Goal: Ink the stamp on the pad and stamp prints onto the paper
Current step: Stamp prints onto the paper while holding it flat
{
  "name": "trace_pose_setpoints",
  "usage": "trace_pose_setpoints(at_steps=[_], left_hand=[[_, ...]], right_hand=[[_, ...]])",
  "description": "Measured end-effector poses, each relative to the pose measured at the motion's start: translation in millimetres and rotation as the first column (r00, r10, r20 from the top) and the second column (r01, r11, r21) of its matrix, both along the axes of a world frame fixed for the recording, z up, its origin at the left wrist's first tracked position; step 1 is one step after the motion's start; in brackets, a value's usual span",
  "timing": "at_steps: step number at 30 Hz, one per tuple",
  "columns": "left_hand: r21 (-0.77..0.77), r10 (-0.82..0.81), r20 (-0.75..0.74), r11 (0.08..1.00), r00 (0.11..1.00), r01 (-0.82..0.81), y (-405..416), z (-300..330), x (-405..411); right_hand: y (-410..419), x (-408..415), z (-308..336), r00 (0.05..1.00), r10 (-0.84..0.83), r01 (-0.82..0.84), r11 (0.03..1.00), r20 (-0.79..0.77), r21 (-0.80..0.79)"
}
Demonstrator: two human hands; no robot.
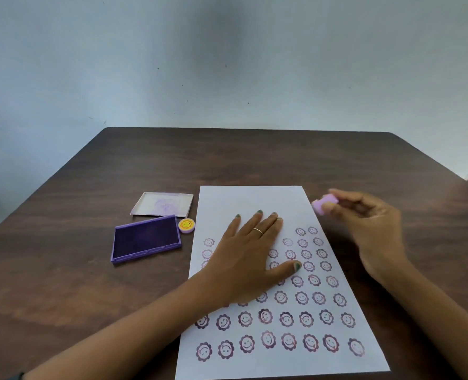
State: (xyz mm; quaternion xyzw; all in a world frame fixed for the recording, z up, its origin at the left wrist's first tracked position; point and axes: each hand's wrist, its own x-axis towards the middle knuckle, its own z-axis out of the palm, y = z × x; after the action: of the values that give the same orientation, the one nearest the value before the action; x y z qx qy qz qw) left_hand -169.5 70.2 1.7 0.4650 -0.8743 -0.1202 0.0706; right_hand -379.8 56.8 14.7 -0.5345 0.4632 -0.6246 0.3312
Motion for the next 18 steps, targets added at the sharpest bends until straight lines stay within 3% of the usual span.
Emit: trace_pose_setpoints(at_steps=[2,5,9,15,18], left_hand=[[0.005,-0.005,0.008,1.0,1.0,0.005,0,-1,0],[-0.004,-0.003,0.005,1.0,1.0,0.003,-1,-1,0],[-0.009,0.003,-0.067,1.0,0.998,-0.004,-1,-1,0],[-0.127,0.036,-0.312,0.989,0.949,-0.079,-9,19,14],[-0.178,0.072,-0.325,0.974,0.943,-0.136,-22,33,35]], right_hand=[[0,-8,3,0.991,-0.041,0.046,0.998,0.124,-0.04],[1,-11,4,0.981,-0.023,0.029,0.999,0.191,-0.026],[2,-7,4,0.978,-0.015,0.017,1.0,0.206,-0.006],[4,-4,6,0.983,-0.046,0.044,0.999,0.179,0.012],[3,6,11,0.98,-0.033,0.029,0.999,0.196,0.021]])
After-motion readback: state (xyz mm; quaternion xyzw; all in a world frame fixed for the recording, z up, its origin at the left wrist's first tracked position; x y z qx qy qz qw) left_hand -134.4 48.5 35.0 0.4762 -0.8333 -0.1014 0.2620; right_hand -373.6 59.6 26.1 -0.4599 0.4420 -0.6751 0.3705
